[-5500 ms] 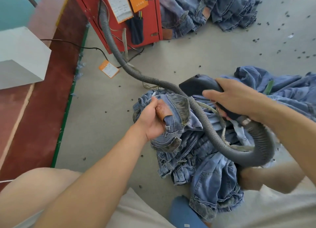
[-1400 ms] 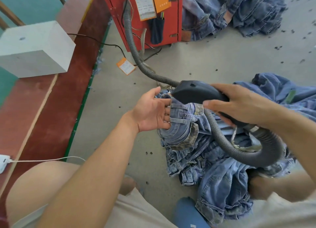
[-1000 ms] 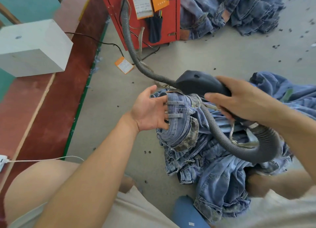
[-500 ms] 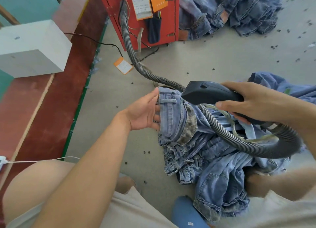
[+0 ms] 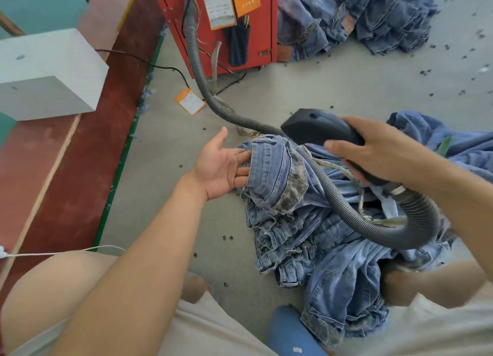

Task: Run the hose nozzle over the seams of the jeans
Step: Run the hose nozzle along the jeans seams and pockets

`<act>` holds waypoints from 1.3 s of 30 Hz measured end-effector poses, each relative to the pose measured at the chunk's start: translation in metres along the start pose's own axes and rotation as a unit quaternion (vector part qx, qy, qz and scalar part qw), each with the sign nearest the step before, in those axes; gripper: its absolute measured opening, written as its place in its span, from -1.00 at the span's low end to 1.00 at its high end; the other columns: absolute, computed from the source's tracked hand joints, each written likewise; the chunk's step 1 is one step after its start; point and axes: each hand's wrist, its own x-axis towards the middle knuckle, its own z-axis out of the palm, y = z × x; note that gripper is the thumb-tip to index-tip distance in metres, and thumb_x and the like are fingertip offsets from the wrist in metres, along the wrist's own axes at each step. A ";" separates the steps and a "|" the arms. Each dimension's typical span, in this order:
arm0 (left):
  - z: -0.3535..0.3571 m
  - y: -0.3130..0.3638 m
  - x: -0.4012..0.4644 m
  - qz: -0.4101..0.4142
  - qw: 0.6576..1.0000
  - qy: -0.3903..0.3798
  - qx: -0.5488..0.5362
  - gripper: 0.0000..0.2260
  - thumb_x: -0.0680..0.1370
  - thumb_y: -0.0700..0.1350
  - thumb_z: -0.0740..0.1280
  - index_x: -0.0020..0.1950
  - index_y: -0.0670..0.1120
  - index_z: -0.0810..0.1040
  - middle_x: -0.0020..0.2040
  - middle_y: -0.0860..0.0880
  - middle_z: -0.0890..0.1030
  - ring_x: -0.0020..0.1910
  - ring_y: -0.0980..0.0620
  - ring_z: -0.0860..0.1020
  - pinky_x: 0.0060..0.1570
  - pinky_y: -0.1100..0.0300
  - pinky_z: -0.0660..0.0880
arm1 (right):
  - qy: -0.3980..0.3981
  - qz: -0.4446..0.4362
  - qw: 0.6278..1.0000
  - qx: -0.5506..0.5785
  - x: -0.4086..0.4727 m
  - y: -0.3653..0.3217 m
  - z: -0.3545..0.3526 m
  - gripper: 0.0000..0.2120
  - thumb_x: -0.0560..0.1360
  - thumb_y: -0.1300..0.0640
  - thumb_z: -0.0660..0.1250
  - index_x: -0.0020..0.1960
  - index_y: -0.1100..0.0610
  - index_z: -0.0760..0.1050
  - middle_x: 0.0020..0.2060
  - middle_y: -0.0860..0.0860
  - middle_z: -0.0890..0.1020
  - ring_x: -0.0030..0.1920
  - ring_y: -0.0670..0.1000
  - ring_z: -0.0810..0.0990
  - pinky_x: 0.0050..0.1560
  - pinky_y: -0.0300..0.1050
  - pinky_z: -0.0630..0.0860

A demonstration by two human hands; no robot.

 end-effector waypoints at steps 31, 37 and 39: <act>0.009 -0.011 0.000 0.005 1.000 0.016 -0.010 -0.20 0.62 0.41 -0.01 0.54 -0.21 0.42 0.32 -0.25 0.56 0.28 -0.28 0.50 0.38 -0.24 0.37 | -0.010 -0.054 0.999 0.005 -0.002 -0.004 0.013 -0.76 0.59 -0.03 0.41 0.24 -0.18 0.49 -0.35 -0.12 0.67 -0.52 -0.15 0.56 -0.47 -0.29 0.50; 0.010 -0.011 -0.002 -0.037 0.998 -0.005 0.059 -0.26 0.63 0.43 -0.04 0.56 -0.05 0.43 0.47 -0.30 0.47 0.43 -0.42 0.42 0.44 -0.43 0.28 | -0.114 0.052 0.992 0.001 0.002 0.006 -0.017 -0.95 0.62 -0.07 0.37 -0.01 -0.13 0.53 -0.45 0.07 0.61 -0.51 0.07 0.56 -0.45 -0.08 0.57; 0.012 -0.015 -0.001 -0.064 0.993 0.000 0.102 -0.24 0.61 0.46 -0.07 0.55 -0.01 0.44 0.42 -0.28 0.46 0.26 -0.37 0.45 0.28 -0.26 0.38 | -0.149 0.033 0.988 0.005 0.003 0.003 -0.005 -0.93 0.62 -0.08 0.36 -0.04 -0.19 0.54 -0.45 0.04 0.61 -0.50 0.02 0.55 -0.39 -0.03 0.56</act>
